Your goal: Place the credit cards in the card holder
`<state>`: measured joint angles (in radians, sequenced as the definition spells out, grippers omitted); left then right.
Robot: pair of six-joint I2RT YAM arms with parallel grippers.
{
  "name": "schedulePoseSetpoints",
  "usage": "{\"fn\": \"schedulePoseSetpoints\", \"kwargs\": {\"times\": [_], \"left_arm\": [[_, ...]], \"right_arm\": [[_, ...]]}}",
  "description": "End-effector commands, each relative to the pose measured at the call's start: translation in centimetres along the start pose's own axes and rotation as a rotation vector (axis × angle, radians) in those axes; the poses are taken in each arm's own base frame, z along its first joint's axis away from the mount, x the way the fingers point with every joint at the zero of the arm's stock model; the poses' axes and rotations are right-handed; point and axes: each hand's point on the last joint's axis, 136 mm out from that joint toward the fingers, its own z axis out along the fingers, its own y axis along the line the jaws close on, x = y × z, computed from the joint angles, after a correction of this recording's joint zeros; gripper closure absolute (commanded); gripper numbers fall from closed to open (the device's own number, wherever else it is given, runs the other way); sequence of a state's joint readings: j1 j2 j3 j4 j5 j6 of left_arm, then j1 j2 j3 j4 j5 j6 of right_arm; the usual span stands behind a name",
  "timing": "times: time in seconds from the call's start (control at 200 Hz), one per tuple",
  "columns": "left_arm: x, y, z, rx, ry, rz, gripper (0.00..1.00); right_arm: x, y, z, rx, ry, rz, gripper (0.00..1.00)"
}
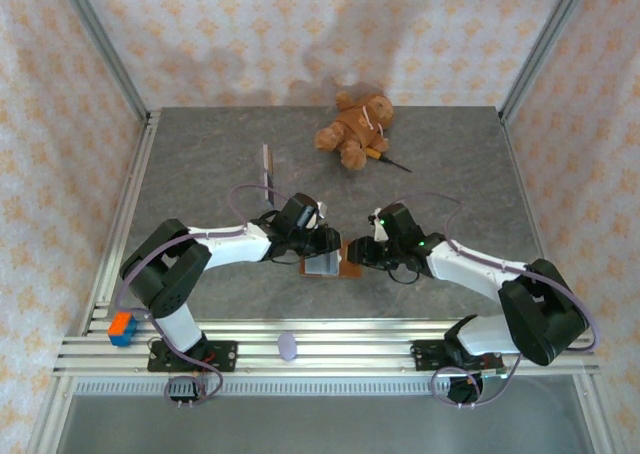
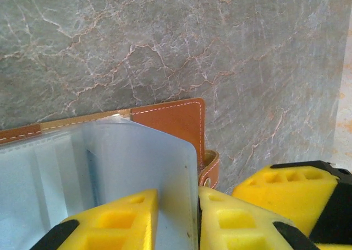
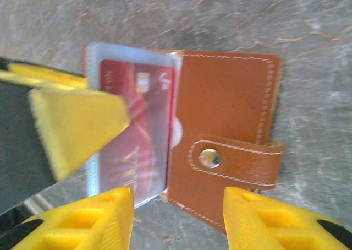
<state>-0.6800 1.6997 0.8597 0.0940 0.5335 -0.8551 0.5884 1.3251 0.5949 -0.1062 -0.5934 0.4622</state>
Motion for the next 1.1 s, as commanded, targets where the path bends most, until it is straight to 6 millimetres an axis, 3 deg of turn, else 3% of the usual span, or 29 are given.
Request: {"fn": "schedulePoseSetpoints", "kwargs": {"times": [0.0, 0.15, 0.481, 1.091], "left_arm": [[-0.6, 0.3, -0.3, -0.041, -0.022, 0.022, 0.75], [-0.7, 0.2, -0.2, -0.040, -0.022, 0.020, 0.75], [-0.6, 0.3, -0.3, -0.042, -0.020, 0.023, 0.75], [-1.0, 1.5, -1.7, -0.094, -0.044, 0.053, 0.70]], "right_arm": [[-0.2, 2.8, -0.5, -0.102, 0.003, -0.112, 0.53], [0.2, 3.3, 0.2, -0.084, 0.004, -0.175, 0.52], [0.3, 2.3, 2.2, -0.051, 0.008, -0.148, 0.51], [0.4, 2.0, 1.8, -0.038, -0.020, -0.154, 0.71]]}}
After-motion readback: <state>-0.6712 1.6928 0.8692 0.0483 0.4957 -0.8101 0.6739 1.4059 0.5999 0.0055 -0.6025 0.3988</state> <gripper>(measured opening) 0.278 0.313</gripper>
